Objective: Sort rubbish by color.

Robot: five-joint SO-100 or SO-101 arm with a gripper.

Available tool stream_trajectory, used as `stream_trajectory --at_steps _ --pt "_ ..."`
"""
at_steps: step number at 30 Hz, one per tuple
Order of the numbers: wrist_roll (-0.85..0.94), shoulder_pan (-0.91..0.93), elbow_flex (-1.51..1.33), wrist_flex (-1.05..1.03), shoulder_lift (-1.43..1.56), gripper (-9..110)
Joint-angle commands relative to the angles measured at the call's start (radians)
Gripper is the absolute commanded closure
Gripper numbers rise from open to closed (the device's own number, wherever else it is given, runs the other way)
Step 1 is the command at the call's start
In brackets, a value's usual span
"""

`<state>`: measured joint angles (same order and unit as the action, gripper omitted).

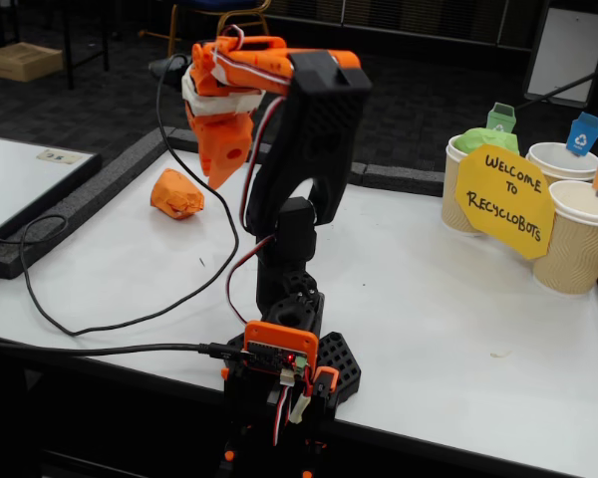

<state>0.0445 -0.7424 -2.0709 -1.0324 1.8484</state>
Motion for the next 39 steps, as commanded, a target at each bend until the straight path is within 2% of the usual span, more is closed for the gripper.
stream_trajectory --at_steps 1,13,27,30,39 --pt "0.021 -0.018 0.195 0.023 -0.054 94" --pt "0.021 -0.071 0.362 -0.029 -0.267 73" --pt "0.020 -0.086 0.465 -0.025 -0.472 63" --pt "0.020 -0.086 0.495 -0.015 -0.518 65" --pt "0.020 -0.084 0.601 0.009 -0.629 87"
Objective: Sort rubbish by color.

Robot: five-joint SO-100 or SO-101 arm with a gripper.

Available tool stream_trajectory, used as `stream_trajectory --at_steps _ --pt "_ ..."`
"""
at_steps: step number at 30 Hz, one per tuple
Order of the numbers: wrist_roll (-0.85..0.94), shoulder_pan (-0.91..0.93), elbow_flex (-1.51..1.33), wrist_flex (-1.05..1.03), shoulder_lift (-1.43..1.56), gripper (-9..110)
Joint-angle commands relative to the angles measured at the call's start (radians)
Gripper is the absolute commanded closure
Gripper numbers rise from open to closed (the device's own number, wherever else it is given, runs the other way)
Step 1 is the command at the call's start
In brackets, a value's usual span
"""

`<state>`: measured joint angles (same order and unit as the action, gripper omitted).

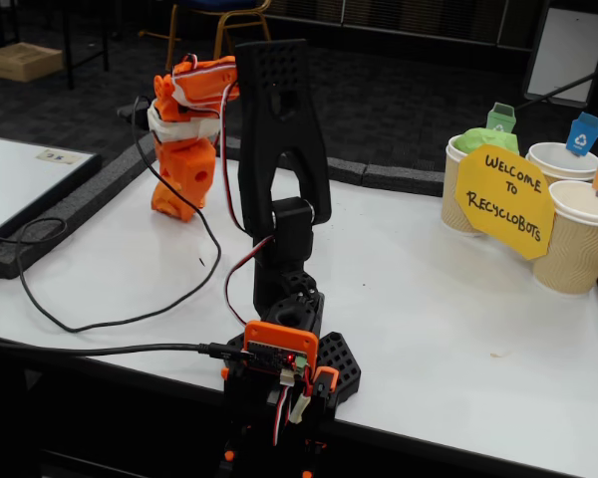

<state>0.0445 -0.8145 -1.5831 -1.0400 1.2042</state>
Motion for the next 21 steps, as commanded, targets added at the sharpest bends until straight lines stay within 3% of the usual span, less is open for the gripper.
stream_trajectory --at_steps 1,12,21 --pt "0.020 -0.011 0.117 0.021 0.012 89" --pt "0.020 -0.009 0.179 -0.066 0.124 97" --pt "0.020 0.008 0.006 -0.098 0.506 97"
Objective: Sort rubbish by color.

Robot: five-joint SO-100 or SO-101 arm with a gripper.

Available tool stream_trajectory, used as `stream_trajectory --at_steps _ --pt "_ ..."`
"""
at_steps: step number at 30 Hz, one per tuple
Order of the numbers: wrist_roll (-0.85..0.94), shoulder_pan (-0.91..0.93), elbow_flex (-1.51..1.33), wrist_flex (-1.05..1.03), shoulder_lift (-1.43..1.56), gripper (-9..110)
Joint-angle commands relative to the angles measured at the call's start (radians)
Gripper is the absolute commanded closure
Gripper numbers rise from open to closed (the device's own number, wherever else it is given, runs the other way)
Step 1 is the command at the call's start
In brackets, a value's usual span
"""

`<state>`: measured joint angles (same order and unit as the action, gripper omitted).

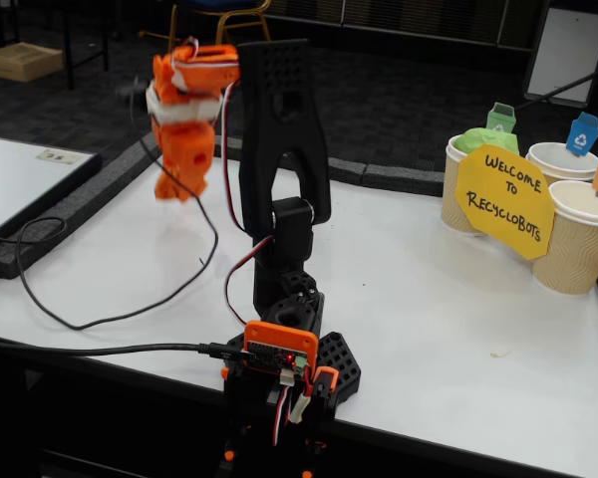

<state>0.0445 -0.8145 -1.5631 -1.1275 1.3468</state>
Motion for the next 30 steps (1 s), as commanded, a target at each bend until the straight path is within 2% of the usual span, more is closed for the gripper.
stream_trajectory --at_steps 1,12,21,30 --pt "0.020 0.011 -0.049 -0.014 0.416 97" --pt "0.020 0.043 -0.356 -0.163 0.992 98" --pt "0.020 0.052 -0.360 -0.354 1.284 98" --pt "0.021 0.259 -0.334 -0.408 1.450 101"
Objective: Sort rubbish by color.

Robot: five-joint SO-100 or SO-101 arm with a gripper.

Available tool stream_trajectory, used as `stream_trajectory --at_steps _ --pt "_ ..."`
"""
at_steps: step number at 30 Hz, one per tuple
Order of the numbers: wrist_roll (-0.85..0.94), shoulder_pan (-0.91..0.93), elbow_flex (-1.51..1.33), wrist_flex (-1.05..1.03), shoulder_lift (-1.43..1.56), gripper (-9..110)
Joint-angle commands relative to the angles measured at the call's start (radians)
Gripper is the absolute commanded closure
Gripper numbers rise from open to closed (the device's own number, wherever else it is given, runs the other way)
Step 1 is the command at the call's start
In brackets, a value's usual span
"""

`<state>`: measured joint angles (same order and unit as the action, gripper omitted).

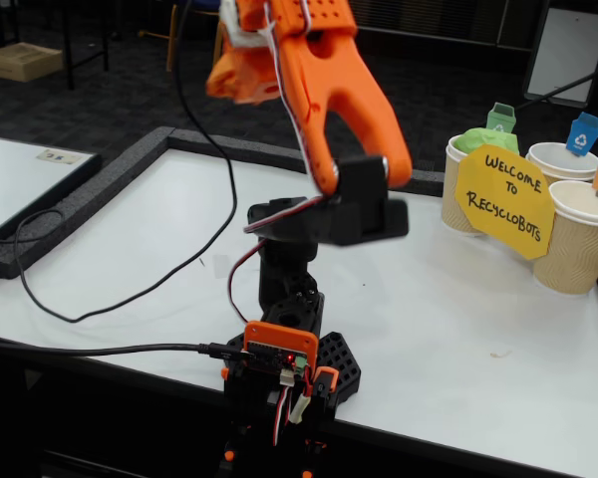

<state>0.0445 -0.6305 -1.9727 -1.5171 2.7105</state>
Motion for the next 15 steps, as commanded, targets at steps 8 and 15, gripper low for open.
stream_trajectory --at_steps 8,15 --pt "0.021 0.092 0.135 -0.152 0.195 101" --pt "0.021 0.129 0.167 -0.195 0.233 101"
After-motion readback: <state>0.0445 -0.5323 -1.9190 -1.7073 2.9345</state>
